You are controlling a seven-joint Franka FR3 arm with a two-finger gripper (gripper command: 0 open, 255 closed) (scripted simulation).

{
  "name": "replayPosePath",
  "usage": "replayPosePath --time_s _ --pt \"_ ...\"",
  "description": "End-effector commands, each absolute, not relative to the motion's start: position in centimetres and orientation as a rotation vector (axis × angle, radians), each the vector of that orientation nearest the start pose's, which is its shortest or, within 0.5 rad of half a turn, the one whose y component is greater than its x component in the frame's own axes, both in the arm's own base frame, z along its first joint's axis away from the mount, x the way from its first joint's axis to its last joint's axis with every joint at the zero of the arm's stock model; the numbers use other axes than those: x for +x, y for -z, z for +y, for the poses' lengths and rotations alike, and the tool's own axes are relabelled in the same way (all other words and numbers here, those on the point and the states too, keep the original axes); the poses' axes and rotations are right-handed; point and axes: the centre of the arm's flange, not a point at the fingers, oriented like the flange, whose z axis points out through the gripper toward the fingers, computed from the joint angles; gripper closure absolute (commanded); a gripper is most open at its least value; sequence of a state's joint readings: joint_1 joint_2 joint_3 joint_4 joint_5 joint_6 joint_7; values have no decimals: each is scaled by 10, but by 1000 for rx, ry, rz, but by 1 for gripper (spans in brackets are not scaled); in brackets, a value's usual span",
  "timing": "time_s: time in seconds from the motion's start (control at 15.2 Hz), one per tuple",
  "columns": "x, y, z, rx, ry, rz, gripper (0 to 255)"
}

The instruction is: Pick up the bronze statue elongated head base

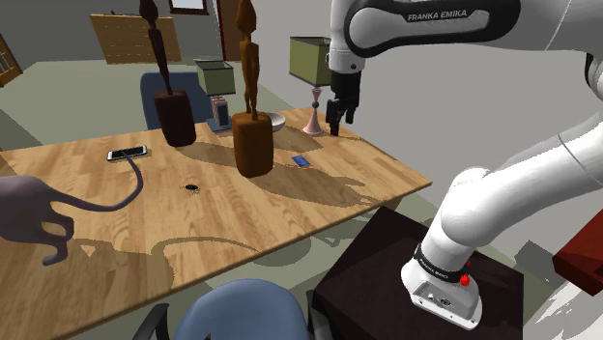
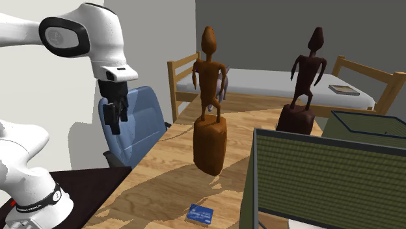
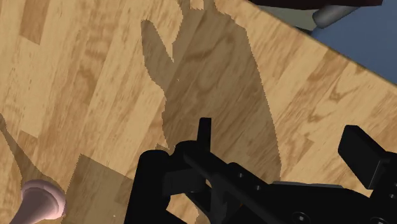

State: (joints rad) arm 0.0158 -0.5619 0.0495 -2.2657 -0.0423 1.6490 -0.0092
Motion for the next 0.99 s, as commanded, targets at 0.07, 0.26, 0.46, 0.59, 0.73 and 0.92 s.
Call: replayPosePath --time_s 0.07,0.26,0.46,0.59,0.73,0.92 --pt "401 -581 35 -3203 -6 -88 0" --pt "427 -599 45 -3197 72 -63 0" --pt "452 -619 54 -3189 149 -38 0" --pt "468 -633 60 -3182 200 -22 0" --pt "484 -648 66 -3175 252 -5 0" --pt "507 -670 74 -3162 328 20 0"
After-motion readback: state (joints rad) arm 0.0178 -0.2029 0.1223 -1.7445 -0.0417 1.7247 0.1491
